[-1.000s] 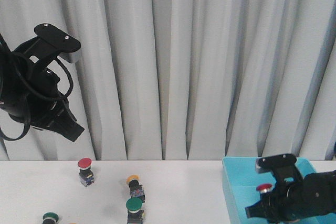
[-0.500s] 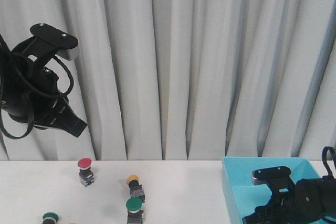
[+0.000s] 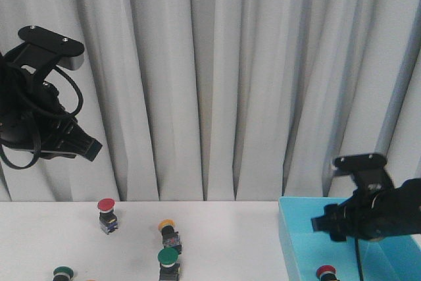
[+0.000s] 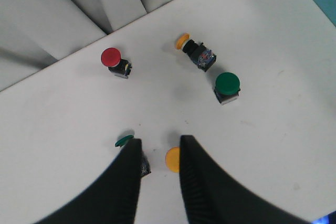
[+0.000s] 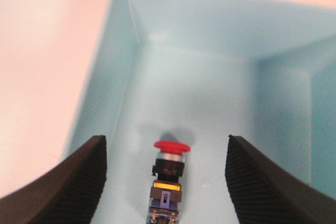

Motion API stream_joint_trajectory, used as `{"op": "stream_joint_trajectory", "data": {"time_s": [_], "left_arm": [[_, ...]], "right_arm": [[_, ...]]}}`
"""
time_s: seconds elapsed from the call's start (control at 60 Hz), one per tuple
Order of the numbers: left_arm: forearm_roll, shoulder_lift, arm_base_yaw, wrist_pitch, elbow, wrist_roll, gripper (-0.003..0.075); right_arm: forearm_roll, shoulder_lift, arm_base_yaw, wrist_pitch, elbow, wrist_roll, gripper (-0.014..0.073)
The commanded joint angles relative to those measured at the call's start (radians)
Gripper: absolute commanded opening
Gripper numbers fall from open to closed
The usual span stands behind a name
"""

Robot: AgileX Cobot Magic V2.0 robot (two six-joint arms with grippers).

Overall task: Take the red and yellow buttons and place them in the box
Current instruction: 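Open the right gripper to release the red button in the box, then lower the left gripper onto the yellow-capped button and close it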

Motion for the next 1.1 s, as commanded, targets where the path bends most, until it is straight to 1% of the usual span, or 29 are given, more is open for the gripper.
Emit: {"op": "stream_joint_trajectory", "data": {"time_s": [0.0, 0.05, 0.167, 0.217, 0.267, 0.483, 0.567, 0.683, 0.783, 0.95, 1.083], "left_arm": [[0.012, -0.032, -0.001, -0.069, -0.020, -0.029, 0.0384], [0.014, -0.029, -0.001, -0.075, -0.020, -0.045, 0.0467], [0.018, 0.000, -0.001, -0.066, -0.020, -0.070, 0.0613], [0.018, 0.024, -0.001, -0.056, -0.020, -0.076, 0.0649], [0.018, 0.054, -0.001, -0.046, -0.020, -0.088, 0.0664], [0.018, 0.196, -0.001, -0.010, -0.012, -0.095, 0.0643], [0.025, 0.230, -0.001, -0.010, 0.031, -0.092, 0.0624], [0.087, 0.263, 0.001, -0.013, 0.113, -0.095, 0.0599], [0.081, 0.279, 0.022, -0.042, 0.177, -0.096, 0.0584], [0.025, 0.303, 0.058, -0.101, 0.240, -0.098, 0.0575], [0.009, 0.326, 0.069, -0.113, 0.257, -0.099, 0.0575]], "right_arm": [[0.017, -0.111, -0.003, -0.032, -0.031, -0.004, 0.0484], [0.026, -0.144, -0.003, -0.027, -0.031, -0.013, 0.0484], [0.039, -0.207, -0.003, -0.020, -0.030, -0.034, 0.0484], [0.039, -0.239, -0.002, -0.016, -0.030, -0.043, 0.0484], [0.037, -0.265, 0.004, -0.012, -0.030, -0.047, 0.0484], [0.008, -0.377, 0.082, -0.001, -0.030, -0.074, 0.0484], [-0.018, -0.413, 0.129, 0.006, -0.030, -0.102, 0.0484], [-0.044, -0.456, 0.181, 0.006, -0.030, -0.103, 0.0484], [-0.047, -0.480, 0.217, 0.008, -0.030, -0.101, 0.0484], [-0.051, -0.497, 0.244, 0.010, -0.030, -0.097, 0.0484], [-0.050, -0.498, 0.244, 0.009, -0.030, -0.095, 0.0484]]}}
